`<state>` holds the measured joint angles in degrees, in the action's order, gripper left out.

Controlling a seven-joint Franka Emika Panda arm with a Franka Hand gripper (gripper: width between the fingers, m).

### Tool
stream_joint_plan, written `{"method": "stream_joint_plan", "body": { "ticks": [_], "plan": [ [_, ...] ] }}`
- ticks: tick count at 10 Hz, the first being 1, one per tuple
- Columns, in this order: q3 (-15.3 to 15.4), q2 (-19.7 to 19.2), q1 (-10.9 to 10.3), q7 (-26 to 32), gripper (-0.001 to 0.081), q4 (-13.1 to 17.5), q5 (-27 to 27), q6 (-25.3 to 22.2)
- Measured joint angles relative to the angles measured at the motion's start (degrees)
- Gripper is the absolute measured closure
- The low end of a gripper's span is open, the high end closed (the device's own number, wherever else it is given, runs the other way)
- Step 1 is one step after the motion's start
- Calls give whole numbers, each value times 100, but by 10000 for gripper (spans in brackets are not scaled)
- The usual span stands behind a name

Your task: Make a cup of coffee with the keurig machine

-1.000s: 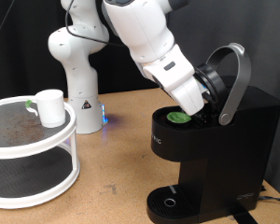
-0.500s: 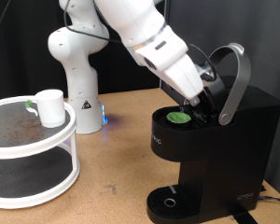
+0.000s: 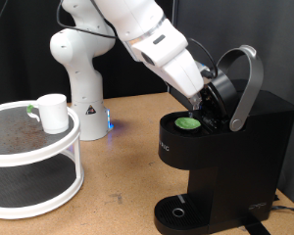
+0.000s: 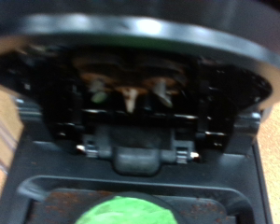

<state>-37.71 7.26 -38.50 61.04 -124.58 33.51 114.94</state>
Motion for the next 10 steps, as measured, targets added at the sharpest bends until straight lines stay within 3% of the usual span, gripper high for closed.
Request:
{"method": "stream_joint_plan", "body": {
  "ticks": [7, 10],
  "plan": [
    [-215, 1130, 303, 14, -1, 111, 192, -539],
    [-237, 1282, 424, -156, -1, 219, 93, -880]
  ]
}}
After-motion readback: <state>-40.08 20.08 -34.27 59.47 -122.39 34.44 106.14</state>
